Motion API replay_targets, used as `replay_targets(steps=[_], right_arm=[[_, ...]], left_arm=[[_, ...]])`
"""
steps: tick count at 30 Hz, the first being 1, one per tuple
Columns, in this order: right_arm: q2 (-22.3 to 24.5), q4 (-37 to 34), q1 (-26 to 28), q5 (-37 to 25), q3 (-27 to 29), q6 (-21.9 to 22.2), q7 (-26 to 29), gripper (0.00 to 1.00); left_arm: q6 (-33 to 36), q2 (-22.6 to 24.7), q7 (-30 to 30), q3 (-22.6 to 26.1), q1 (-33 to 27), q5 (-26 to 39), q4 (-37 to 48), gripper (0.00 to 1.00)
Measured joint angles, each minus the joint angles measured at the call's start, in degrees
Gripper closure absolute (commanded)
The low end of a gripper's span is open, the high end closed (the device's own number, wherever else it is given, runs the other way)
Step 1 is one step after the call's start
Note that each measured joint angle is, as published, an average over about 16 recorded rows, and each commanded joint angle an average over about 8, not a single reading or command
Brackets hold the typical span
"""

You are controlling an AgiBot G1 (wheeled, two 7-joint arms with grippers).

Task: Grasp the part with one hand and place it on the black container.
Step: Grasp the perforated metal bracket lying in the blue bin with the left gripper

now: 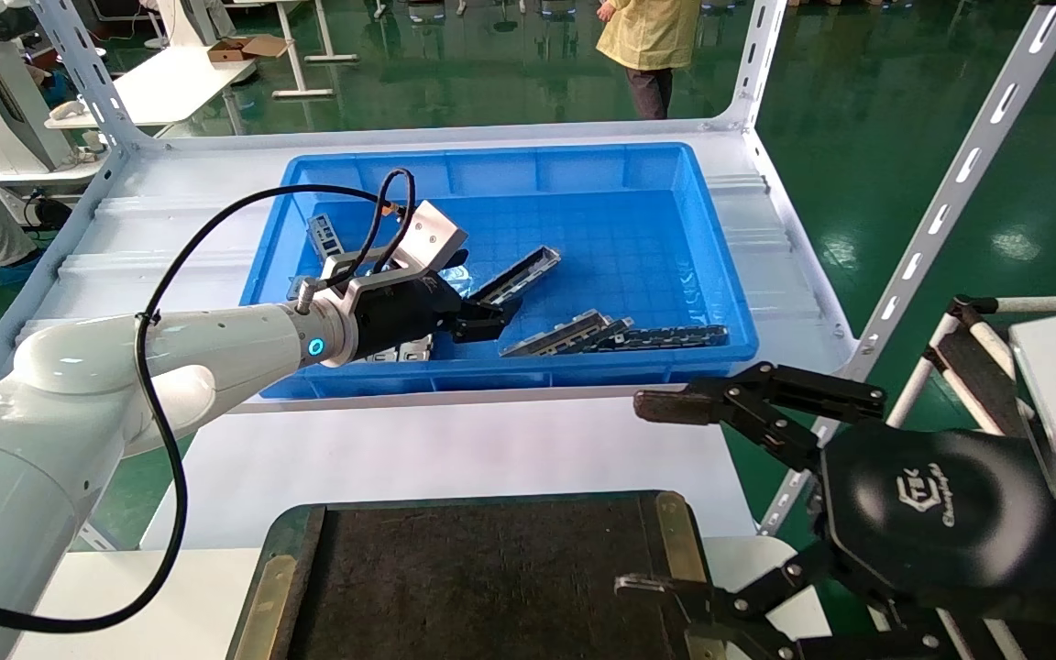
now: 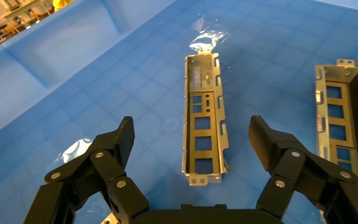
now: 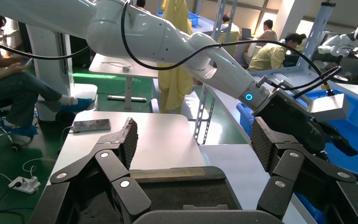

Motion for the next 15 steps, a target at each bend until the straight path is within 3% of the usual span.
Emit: replay_targets(steps=[15], right_arm=[[0.0, 0.0, 0.0, 0.0, -0.1, 0.0, 0.0, 1.0]], left_arm=[[-3.0, -0.1, -2.6, 4.3, 1.0, -2.8, -0.8, 1.0]])
